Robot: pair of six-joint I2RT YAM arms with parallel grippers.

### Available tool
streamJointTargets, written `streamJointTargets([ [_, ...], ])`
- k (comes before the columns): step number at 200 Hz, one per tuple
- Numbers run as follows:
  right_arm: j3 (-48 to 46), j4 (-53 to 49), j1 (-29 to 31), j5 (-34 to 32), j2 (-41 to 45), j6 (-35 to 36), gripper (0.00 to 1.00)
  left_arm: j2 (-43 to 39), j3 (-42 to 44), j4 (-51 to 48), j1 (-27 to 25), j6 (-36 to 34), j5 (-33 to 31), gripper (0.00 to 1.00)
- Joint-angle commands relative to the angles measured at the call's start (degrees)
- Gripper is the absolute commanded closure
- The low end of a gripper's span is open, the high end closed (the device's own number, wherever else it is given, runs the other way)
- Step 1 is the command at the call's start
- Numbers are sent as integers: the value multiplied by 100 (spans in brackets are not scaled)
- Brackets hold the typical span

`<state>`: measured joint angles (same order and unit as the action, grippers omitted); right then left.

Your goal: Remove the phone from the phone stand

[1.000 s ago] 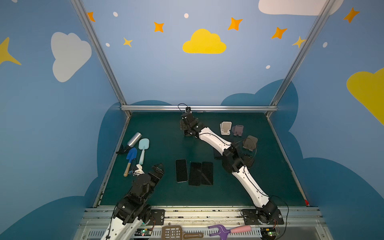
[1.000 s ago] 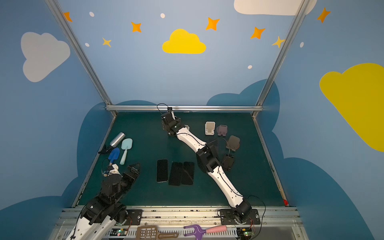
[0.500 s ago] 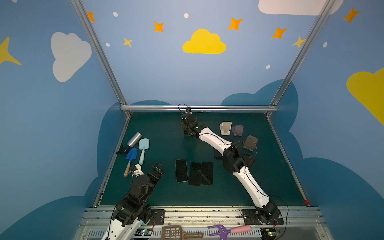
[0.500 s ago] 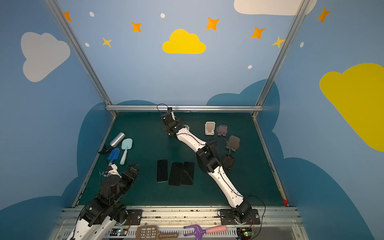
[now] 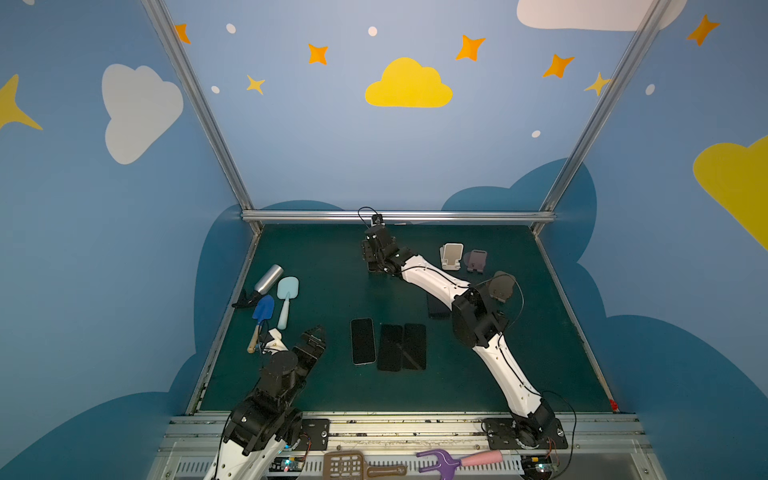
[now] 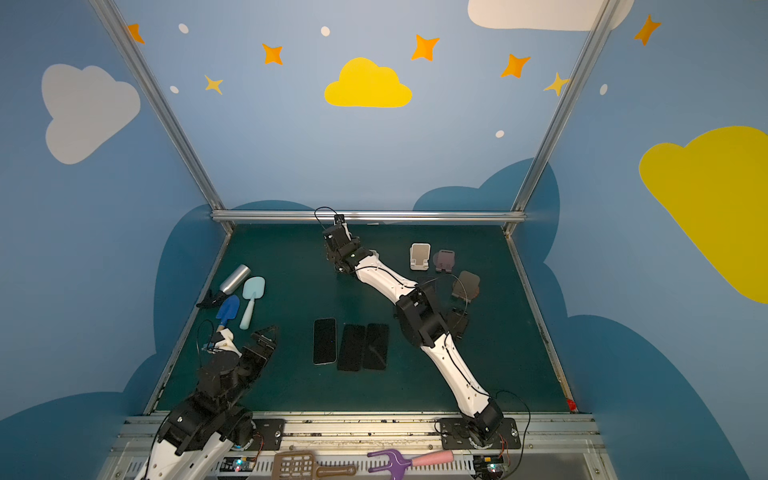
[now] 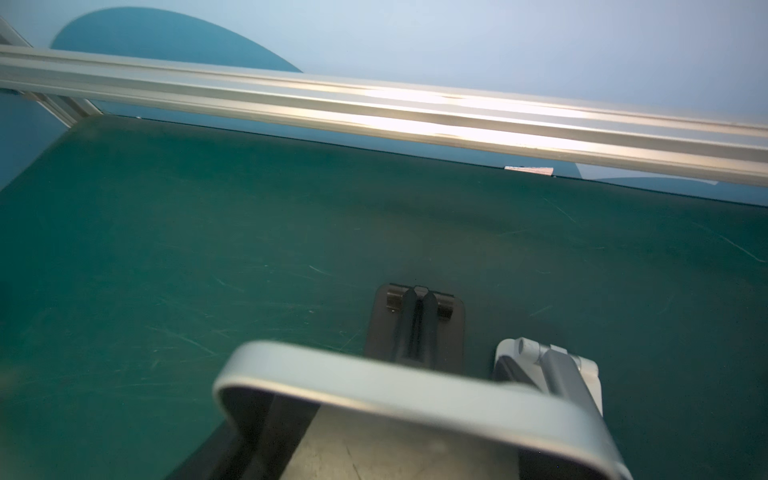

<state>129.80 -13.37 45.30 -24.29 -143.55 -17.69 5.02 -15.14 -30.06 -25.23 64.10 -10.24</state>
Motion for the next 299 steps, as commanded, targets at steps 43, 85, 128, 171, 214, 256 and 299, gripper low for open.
streamJointTargets([
  [43,-616,653,108,4,892,75,33,208,-208,168,18,-152,-48,0],
  [85,-1080,757,232,16,1340,192,34,204,-175,168,27,-73,-31,0],
  [128,-1857,1000,374,-101,2014,347,35,197,-163,318,27,-46,-4,0],
  [171,-2728,1175,532,-275,2698,435,35,663,-179,765,25,-81,107,0],
  [214,-3796,1374,557,-450,3440,367,36,1310,-295,1202,23,-84,296,0],
  [256,-4705,1395,560,-619,4144,305,37,1701,-354,1533,17,-73,460,0],
  [299,-5711,1120,559,-846,5009,202,37,1901,-296,1751,10,37,591,0],
])
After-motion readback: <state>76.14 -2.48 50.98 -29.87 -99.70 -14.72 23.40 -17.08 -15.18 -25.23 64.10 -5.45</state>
